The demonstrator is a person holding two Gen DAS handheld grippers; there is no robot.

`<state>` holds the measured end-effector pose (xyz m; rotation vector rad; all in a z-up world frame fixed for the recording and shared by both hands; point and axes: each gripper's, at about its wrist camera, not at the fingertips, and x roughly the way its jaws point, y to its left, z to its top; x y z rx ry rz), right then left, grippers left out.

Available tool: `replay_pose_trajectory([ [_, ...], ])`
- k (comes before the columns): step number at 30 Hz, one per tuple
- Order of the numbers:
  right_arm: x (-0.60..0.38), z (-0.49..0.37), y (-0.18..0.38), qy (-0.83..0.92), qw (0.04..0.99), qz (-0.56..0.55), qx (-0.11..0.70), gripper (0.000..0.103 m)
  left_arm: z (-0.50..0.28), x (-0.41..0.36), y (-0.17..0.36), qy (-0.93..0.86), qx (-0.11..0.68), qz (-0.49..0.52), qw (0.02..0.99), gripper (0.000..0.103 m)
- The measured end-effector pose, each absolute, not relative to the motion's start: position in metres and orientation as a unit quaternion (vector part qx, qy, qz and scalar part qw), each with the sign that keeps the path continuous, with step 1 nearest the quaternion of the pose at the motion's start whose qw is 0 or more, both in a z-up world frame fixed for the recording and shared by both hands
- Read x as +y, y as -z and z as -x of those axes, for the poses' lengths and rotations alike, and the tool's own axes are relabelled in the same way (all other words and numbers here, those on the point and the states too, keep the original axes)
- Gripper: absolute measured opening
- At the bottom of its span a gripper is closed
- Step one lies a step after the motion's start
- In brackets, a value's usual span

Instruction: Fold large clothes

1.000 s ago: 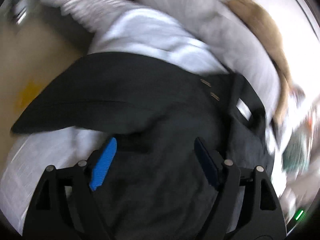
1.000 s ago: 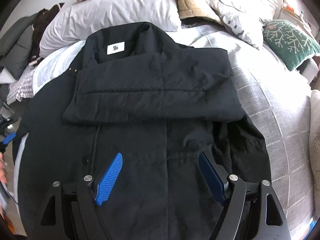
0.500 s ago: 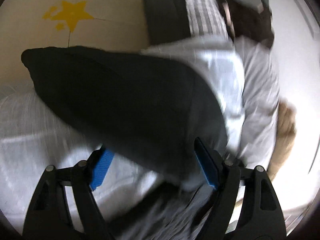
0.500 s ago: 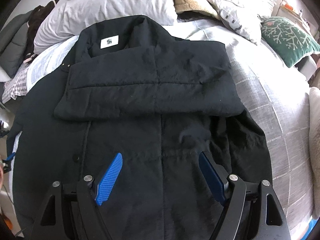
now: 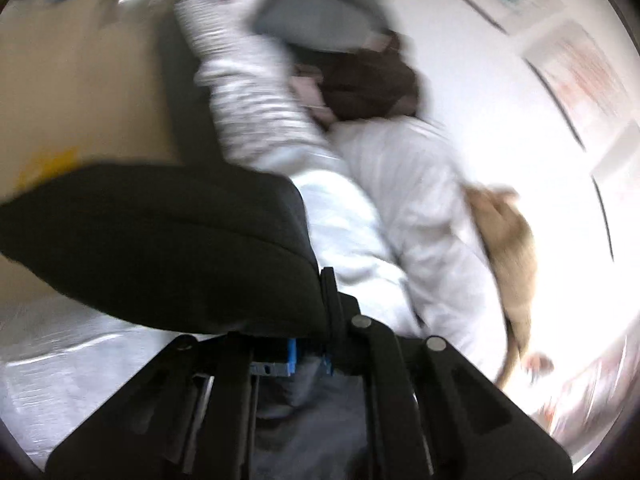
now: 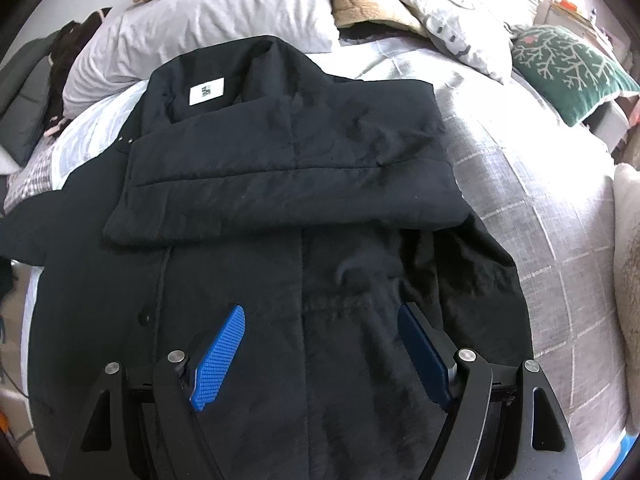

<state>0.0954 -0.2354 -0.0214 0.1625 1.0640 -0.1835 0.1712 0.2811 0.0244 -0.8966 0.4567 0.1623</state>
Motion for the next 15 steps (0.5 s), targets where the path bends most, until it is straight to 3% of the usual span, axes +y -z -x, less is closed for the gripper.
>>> replay_pose_trajectory([
  [6,-0.236,-0.095,0.02,0.084,0.854,-0.081,0.506,0.081,-0.196,0.157,-0.066,0.082,0.259,0.258,0.927,0.011],
  [11,-0.235,-0.094,0.02,0.08,0.854,-0.076,0.508,0.081,-0.207,0.054,-0.015,0.201,0.382,0.145,0.89,0.016],
  [14,-0.236,-0.095,0.022,0.08,0.853,-0.075,0.511,0.081,-0.21,0.015,0.037,0.224,0.465,0.098,0.851,0.04],
  [15,-0.236,-0.095,0.022,0.081,0.852,-0.076,0.511,0.081,-0.208,0.008,0.051,0.225,0.483,0.089,0.842,0.057],
])
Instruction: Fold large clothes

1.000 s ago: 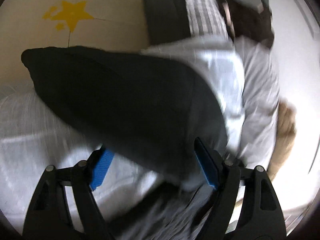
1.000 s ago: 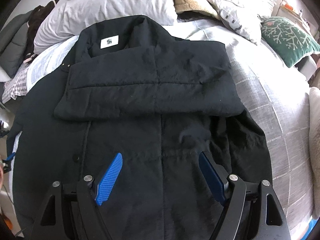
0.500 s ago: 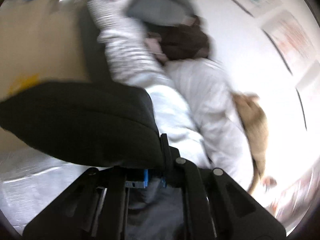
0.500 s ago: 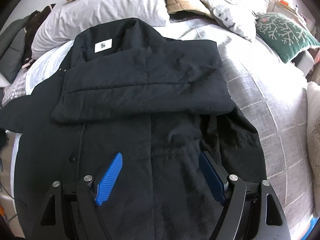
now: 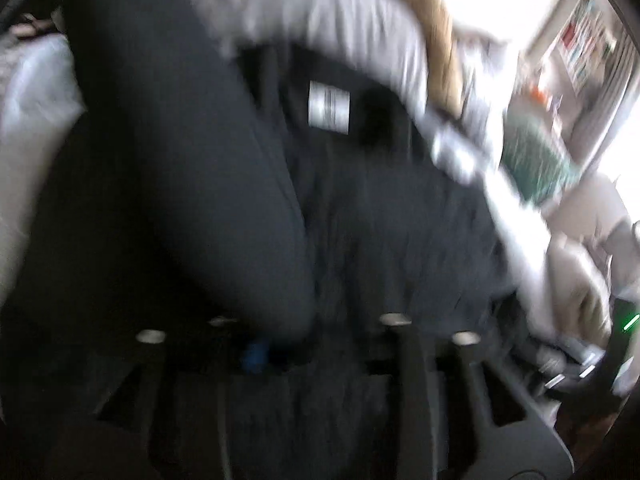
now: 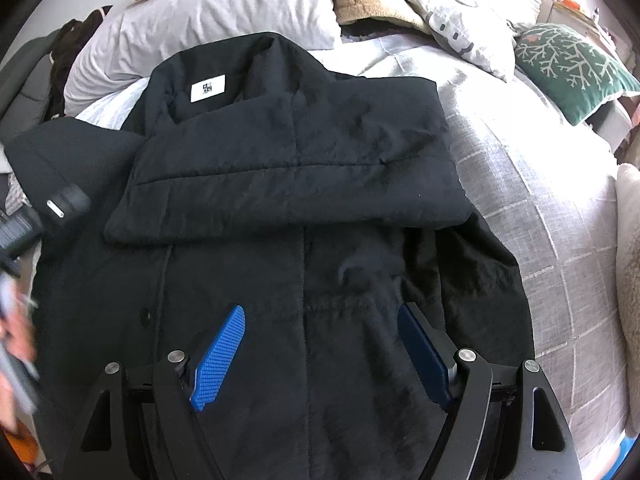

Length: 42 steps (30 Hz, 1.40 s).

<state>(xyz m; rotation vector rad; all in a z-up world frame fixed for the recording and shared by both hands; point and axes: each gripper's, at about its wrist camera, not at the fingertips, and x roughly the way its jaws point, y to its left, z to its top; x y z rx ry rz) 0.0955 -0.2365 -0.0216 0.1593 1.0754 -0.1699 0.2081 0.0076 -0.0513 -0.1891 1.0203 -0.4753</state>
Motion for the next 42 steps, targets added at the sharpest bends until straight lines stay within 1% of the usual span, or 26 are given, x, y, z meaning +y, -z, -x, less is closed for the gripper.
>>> replay_pose_trajectory([
  [1,-0.237,-0.096,0.022,0.081,0.852,-0.077,0.511,0.081,-0.206,0.002,0.067,0.222,0.492,0.081,0.838,0.065],
  [3,-0.239,-0.097,0.022,0.082,0.851,-0.081,0.512,0.081,-0.195,-0.003,0.074,0.221,0.475,0.075,0.849,0.065],
  [7,-0.242,-0.097,0.023,0.082,0.85,-0.084,0.514,0.081,-0.18,0.002,0.061,0.215,0.458,0.088,0.858,0.067],
  [10,-0.243,-0.098,0.023,0.084,0.849,-0.084,0.514,0.081,-0.169,0.017,0.037,0.192,0.398,0.096,0.892,0.07],
  [12,-0.243,-0.099,0.024,0.086,0.849,-0.087,0.514,0.081,-0.171,0.022,0.021,0.171,0.358,0.096,0.913,0.071],
  [14,-0.242,-0.099,0.025,0.084,0.848,-0.088,0.515,0.081,-0.181,0.021,0.015,0.167,0.346,0.094,0.918,0.07],
  [19,-0.238,-0.1,0.024,0.082,0.851,-0.079,0.513,0.081,-0.197,-0.01,0.009,0.203,0.344,0.082,0.913,0.07],
  [22,-0.238,-0.1,0.025,0.08,0.85,-0.081,0.515,0.081,-0.188,-0.032,0.011,0.258,0.357,0.064,0.895,0.07],
  [26,-0.242,-0.101,0.025,0.081,0.85,-0.08,0.515,0.081,-0.172,-0.084,0.028,0.334,0.387,-0.026,0.859,0.071],
  [30,-0.247,-0.101,0.023,0.084,0.849,-0.096,0.512,0.081,-0.158,-0.103,0.039,0.331,0.389,-0.1,0.854,0.071],
  [33,-0.249,-0.101,0.022,0.082,0.849,-0.103,0.512,0.081,-0.156,-0.093,0.037,0.318,0.393,-0.105,0.856,0.072],
  [36,-0.246,-0.101,0.022,0.08,0.85,-0.101,0.511,0.081,-0.152,-0.066,0.027,0.298,0.391,-0.1,0.865,0.078],
  [42,-0.236,-0.107,0.024,0.074,0.851,-0.087,0.512,0.081,-0.157,-0.004,0.022,0.212,0.41,-0.091,0.883,0.079],
])
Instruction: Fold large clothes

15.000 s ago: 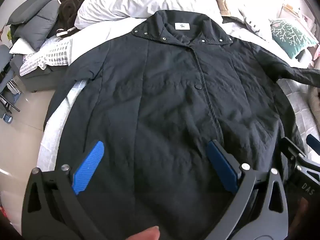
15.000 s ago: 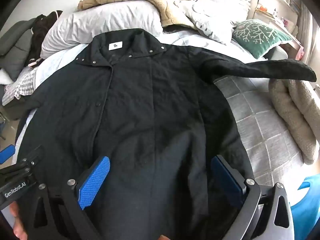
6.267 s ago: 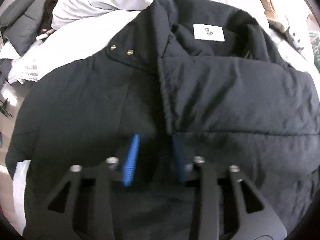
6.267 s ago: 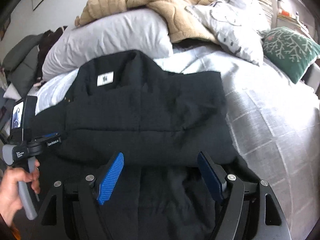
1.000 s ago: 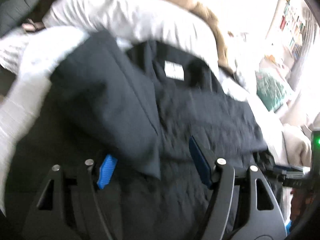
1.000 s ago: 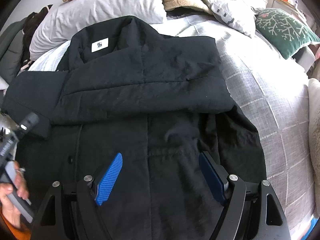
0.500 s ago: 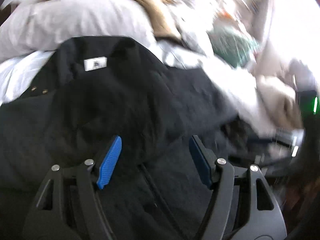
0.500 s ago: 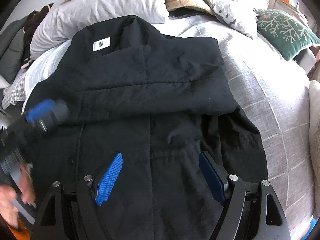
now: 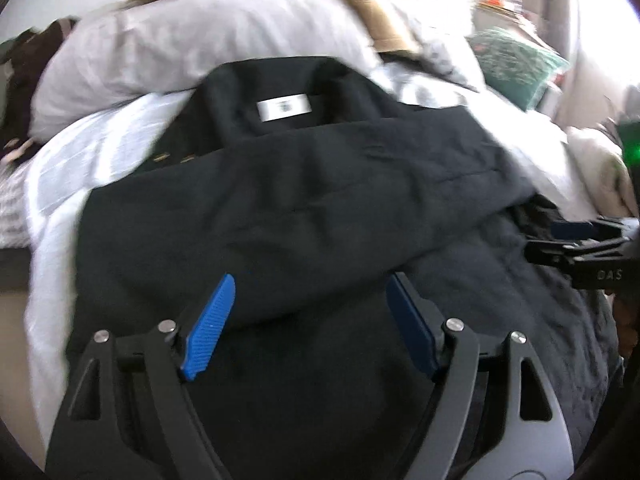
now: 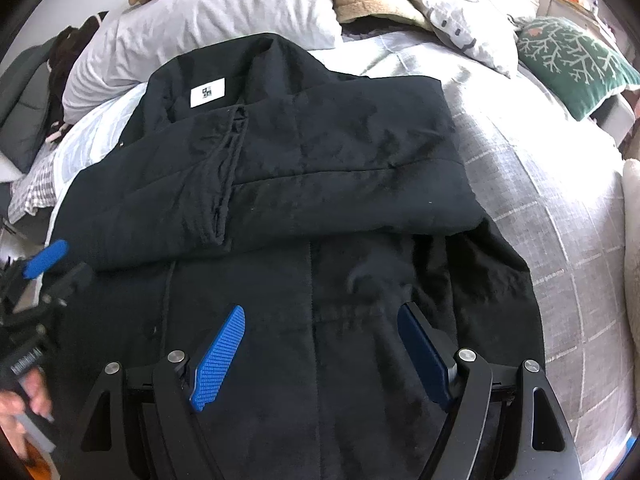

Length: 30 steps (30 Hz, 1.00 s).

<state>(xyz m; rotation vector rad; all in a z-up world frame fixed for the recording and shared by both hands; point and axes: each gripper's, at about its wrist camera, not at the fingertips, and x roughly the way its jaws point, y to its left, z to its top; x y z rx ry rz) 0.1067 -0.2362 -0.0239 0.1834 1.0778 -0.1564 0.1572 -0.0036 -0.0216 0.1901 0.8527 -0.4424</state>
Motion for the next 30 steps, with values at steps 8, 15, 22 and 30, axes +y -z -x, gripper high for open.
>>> replay_pose_trajectory([
  [8,-0.219,-0.121,0.03,-0.01,0.858,-0.109,0.501,0.08,-0.171,0.075,0.031,0.112,0.4,-0.046,0.909,0.089],
  [15,-0.23,-0.145,0.037,-0.105,0.853,-0.215,0.463,0.069,-0.194,0.13,0.028,0.078,0.378,0.03,0.922,0.089],
  [22,-0.219,-0.175,0.068,-0.112,0.838,-0.276,0.457,0.047,-0.209,0.168,0.047,0.084,0.393,0.143,0.904,0.05],
  [30,-0.202,-0.161,0.032,-0.067,0.897,-0.182,0.396,0.014,-0.209,0.159,0.06,0.107,0.412,0.144,0.894,0.038],
])
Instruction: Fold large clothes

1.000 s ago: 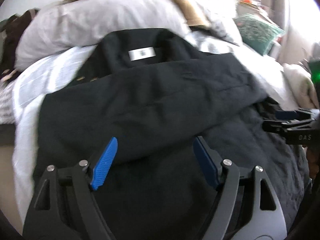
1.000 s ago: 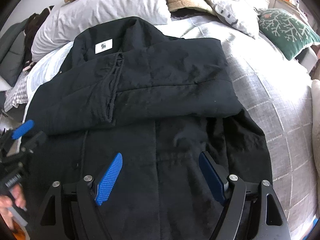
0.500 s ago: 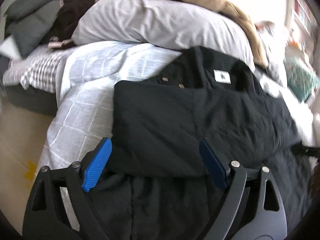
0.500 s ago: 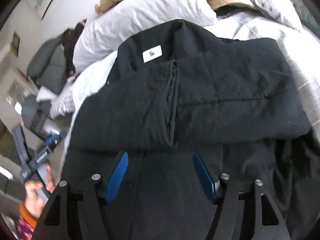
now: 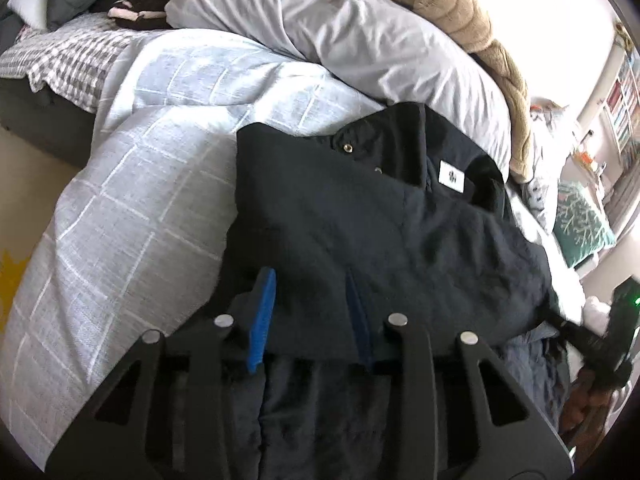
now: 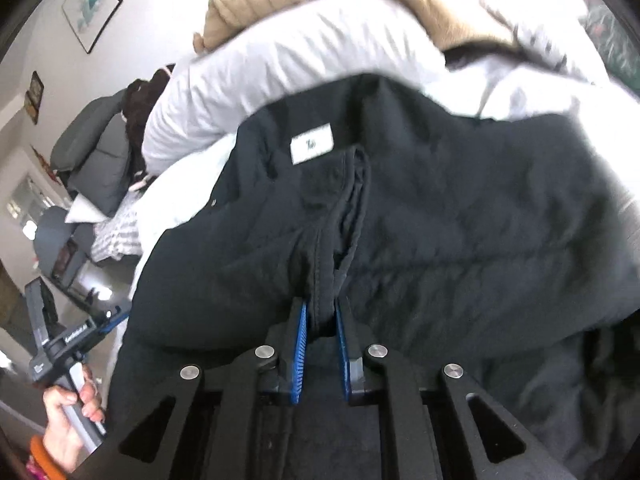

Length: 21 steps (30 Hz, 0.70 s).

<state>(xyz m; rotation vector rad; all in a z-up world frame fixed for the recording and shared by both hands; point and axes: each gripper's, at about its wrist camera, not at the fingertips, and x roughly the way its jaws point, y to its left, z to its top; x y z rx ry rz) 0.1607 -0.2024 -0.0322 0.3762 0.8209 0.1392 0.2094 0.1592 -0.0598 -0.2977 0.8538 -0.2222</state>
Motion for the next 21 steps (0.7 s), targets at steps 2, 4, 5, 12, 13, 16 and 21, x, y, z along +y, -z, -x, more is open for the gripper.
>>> replay_pose_trajectory([
  [2,-0.206,-0.161,0.037,-0.039,0.9,-0.156,0.406,0.014,-0.211,0.156,0.071,0.107,0.428,0.135,0.887,0.038],
  [4,-0.206,-0.166,0.058,-0.027,0.884,-0.142,0.444,0.015,-0.211,0.146,0.085,0.097,0.445,0.103,0.884,0.038],
  [5,-0.203,-0.168,0.071,-0.022,0.875,-0.131,0.465,0.016,-0.211,0.143,0.087,0.095,0.446,0.089,0.886,0.038],
  [12,-0.203,-0.156,0.06,-0.028,0.876,-0.116,0.466,0.03,-0.197,0.121,0.067,0.081,0.457,0.039,0.885,0.072],
  [13,-0.209,-0.151,0.055,-0.027,0.876,-0.122,0.465,0.039,-0.194,0.121,0.063,0.085,0.456,0.042,0.885,0.078],
  [16,-0.229,-0.128,0.042,-0.019,0.88,-0.134,0.455,0.06,-0.177,0.125,0.049,0.099,0.457,0.055,0.882,0.082],
  [21,-0.26,-0.08,0.009,-0.014,0.889,-0.137,0.436,0.069,-0.143,0.137,0.033,0.103,0.476,0.067,0.871,0.084],
])
